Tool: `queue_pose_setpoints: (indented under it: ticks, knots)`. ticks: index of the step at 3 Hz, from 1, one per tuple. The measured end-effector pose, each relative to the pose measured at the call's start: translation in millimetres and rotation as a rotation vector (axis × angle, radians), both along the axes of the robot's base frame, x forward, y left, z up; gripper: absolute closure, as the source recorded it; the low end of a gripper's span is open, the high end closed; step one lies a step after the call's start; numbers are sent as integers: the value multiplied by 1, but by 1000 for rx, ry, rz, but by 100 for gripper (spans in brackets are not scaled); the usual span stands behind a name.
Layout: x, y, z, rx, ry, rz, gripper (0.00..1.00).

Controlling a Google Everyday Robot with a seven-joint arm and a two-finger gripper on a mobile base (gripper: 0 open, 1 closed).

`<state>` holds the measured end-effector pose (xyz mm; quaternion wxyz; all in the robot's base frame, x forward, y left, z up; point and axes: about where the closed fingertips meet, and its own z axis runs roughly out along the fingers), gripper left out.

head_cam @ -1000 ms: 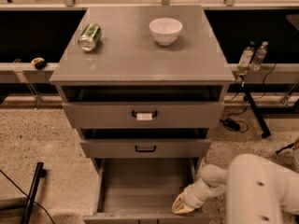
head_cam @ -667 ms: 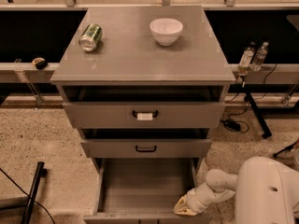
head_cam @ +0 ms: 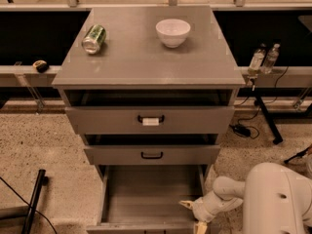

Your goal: Open bottom drawer

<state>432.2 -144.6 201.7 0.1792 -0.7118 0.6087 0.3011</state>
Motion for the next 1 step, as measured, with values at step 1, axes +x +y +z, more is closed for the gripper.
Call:
queue_pose_setpoints:
  ticks: [1]
  knots:
    - [0, 0, 0, 0, 0, 0, 0]
